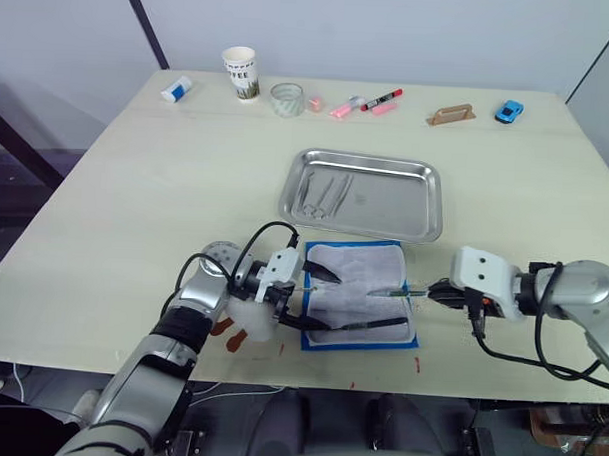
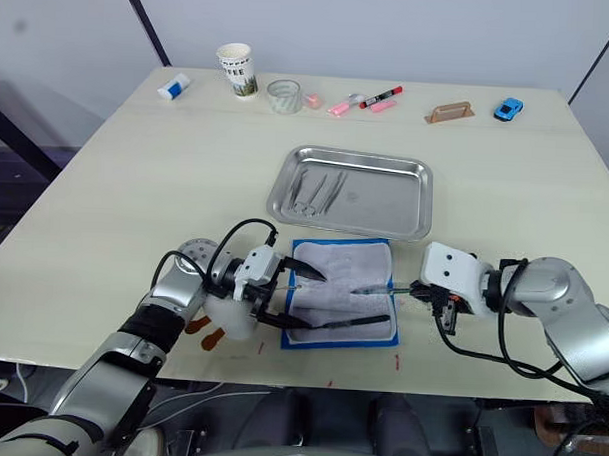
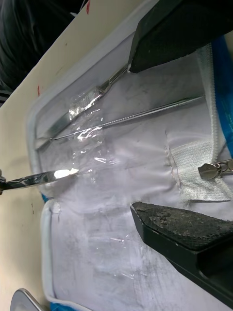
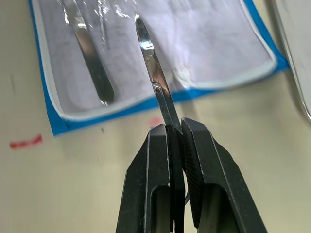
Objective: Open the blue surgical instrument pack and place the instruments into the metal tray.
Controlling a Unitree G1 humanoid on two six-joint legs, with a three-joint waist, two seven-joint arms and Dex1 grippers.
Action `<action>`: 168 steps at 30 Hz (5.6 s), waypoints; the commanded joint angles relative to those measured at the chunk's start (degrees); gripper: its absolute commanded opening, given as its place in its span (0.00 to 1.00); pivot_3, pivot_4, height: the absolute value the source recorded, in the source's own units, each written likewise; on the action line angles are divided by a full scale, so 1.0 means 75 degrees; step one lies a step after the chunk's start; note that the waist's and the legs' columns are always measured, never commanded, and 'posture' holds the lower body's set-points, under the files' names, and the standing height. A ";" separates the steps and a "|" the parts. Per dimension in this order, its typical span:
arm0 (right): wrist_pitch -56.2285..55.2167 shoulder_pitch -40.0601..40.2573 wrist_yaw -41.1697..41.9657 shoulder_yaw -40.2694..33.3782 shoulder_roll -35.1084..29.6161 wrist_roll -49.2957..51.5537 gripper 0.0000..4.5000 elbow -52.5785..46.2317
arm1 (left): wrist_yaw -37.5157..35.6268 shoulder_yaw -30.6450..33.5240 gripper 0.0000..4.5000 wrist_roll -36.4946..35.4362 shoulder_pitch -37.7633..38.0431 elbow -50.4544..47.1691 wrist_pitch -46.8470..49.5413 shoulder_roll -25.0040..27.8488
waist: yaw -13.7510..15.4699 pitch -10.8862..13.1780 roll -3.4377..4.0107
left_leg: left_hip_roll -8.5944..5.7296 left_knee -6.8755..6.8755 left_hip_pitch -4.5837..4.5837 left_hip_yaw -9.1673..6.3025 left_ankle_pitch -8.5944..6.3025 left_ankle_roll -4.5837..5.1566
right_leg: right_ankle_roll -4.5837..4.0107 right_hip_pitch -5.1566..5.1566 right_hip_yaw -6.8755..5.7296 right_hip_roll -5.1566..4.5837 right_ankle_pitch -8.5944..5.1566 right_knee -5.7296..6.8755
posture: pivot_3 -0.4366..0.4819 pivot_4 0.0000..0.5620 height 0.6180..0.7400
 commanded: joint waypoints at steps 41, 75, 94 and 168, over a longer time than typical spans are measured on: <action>0.1934 -0.3668 -0.6665 -0.0724 0.7027 -0.0337 0.01 0.4518 | -0.0215 0.0087 1.00 -0.0001 0.0790 0.0115 0.0110 -0.0459 | -0.0194 -0.0039 0.0074 | -0.0012 -0.0017 -0.0019 0.0001 -0.0011 0.0020 | 0.0009 -0.0001 0.0029 0.0001 -0.0002 -0.0023 | 0.48 0.27 0.82; 0.1862 -0.3431 -0.5629 -0.0969 0.6868 0.0308 0.98 0.3310 | -0.0265 0.0093 1.00 0.0064 0.0779 0.0271 0.0020 -0.0491 | -0.0192 -0.0040 0.0080 | -0.0017 -0.0020 -0.0023 -0.0004 -0.0012 0.0020 | 0.0012 0.0000 0.0024 -0.0008 -0.0002 -0.0025 | 0.48 0.27 0.82; -0.0689 0.0523 -0.0536 0.0328 0.2659 0.0921 0.98 0.0357 | -0.0340 0.0041 1.00 0.0094 0.0668 0.0396 -0.0038 -0.0376 | -0.0193 -0.0038 0.0092 | -0.0057 -0.0024 -0.0013 -0.0059 -0.0021 0.0038 | 0.0033 0.0049 0.0030 -0.0004 -0.0012 -0.0082 | 0.48 0.27 0.82; -0.1846 0.2064 0.0289 -0.2535 0.0736 0.1531 0.02 0.0555 | -0.0340 -0.0155 1.00 0.0026 0.0570 0.0987 -0.0338 -0.0440 | -0.0171 -0.0047 0.0107 | -0.0065 -0.0019 0.0046 -0.0059 -0.0022 0.0039 | 0.0044 0.0112 0.0035 -0.0007 -0.0013 -0.0094 | 0.48 0.27 0.82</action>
